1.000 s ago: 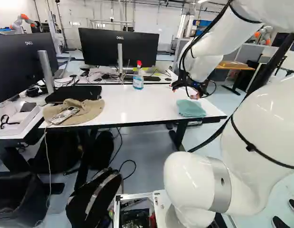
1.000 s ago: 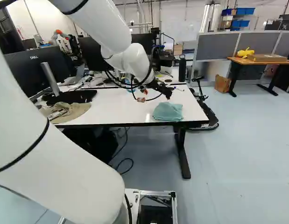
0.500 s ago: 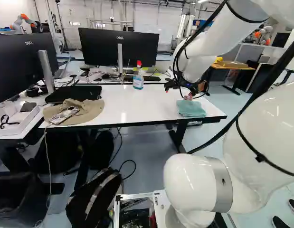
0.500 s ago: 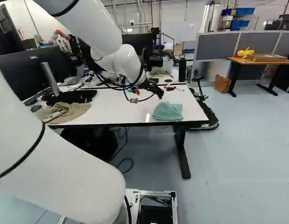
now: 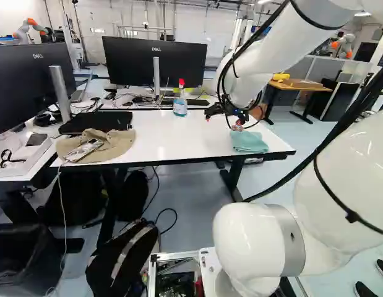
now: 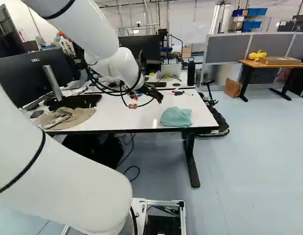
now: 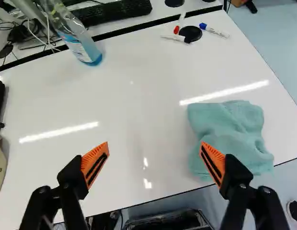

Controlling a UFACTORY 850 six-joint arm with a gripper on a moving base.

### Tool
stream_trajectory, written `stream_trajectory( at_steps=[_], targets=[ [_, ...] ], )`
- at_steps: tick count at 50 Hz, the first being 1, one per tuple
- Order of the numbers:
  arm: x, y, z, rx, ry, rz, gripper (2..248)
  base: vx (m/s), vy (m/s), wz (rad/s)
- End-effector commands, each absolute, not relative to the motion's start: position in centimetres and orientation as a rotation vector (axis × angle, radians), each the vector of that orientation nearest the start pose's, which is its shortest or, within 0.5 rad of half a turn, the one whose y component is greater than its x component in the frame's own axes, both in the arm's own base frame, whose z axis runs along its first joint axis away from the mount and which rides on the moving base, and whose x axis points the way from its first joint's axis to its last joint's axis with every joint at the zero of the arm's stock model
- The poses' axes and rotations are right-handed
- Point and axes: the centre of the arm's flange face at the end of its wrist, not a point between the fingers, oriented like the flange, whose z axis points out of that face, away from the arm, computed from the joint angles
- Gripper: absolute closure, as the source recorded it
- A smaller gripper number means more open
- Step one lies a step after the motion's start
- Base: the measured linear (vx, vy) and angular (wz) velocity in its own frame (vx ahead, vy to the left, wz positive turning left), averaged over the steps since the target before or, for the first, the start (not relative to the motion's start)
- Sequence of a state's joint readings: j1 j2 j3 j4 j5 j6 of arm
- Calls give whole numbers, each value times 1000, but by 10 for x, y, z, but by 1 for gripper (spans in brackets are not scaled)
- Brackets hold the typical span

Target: Clean the table with the green towel

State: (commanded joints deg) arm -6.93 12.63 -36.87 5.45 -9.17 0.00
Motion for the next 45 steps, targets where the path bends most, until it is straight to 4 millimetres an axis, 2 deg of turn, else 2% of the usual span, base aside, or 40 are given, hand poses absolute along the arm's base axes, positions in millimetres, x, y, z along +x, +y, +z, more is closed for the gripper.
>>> stream_trajectory(
  at_steps=[34, 45],
  targets=[
    [391, 5, 513, -2900, 115, -1067, 3, 0, 0, 0],
    [391, 7, 513, -2898, 108, -1068, 3, 0, 0, 0]
  ],
)
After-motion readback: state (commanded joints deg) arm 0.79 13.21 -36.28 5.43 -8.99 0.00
